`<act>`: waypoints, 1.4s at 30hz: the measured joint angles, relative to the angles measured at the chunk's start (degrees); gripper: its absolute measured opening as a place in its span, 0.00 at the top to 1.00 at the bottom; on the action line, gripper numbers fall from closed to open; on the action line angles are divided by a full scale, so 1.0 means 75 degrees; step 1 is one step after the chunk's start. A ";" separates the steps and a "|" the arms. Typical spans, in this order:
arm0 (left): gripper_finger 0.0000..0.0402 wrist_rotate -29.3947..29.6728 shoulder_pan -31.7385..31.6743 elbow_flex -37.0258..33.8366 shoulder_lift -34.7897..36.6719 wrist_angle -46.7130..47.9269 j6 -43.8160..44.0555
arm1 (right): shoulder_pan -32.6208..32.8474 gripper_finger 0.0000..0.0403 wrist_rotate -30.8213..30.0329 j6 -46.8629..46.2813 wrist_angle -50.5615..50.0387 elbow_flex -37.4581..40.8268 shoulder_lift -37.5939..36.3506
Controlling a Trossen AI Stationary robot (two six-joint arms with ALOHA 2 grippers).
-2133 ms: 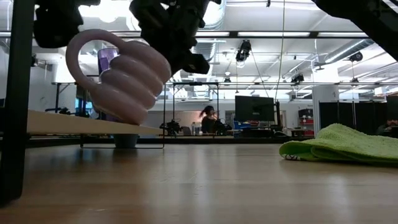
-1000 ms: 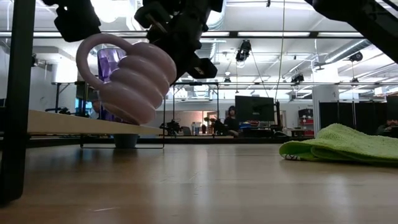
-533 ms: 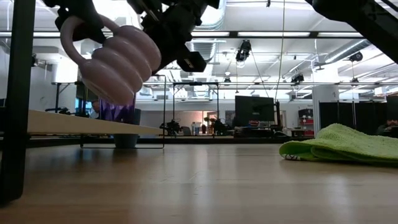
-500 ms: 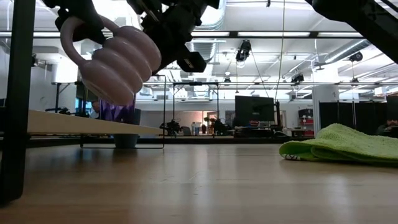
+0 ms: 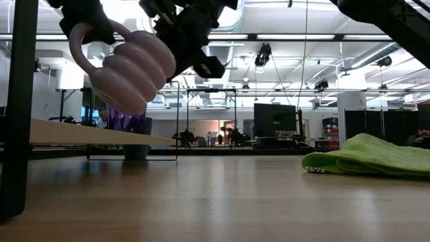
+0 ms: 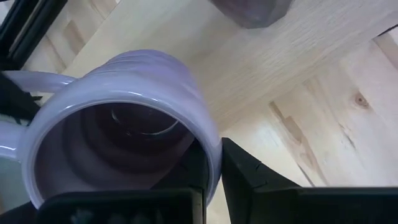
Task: Stack small to large cups/mugs on shelf
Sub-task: Put purple mug on the shelf
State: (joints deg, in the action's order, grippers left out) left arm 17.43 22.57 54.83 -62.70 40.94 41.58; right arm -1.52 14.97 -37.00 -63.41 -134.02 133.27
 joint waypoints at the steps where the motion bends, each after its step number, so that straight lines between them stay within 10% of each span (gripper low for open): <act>1: 0.88 0.0000 0.0000 0.0000 0.0000 0.0006 0.0017 | 0.0000 0.95 -0.0003 -0.0003 -0.0011 0.0000 0.0000; 42: 0.92 0.0164 0.0213 -0.0612 0.0017 0.0233 0.1000 | 0.0009 0.84 -0.0036 0.0531 0.0336 0.0015 0.0000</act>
State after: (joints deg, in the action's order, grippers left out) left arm 18.66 24.16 50.23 -62.57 42.69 49.09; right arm -1.45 14.70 -33.02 -60.89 -133.91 133.27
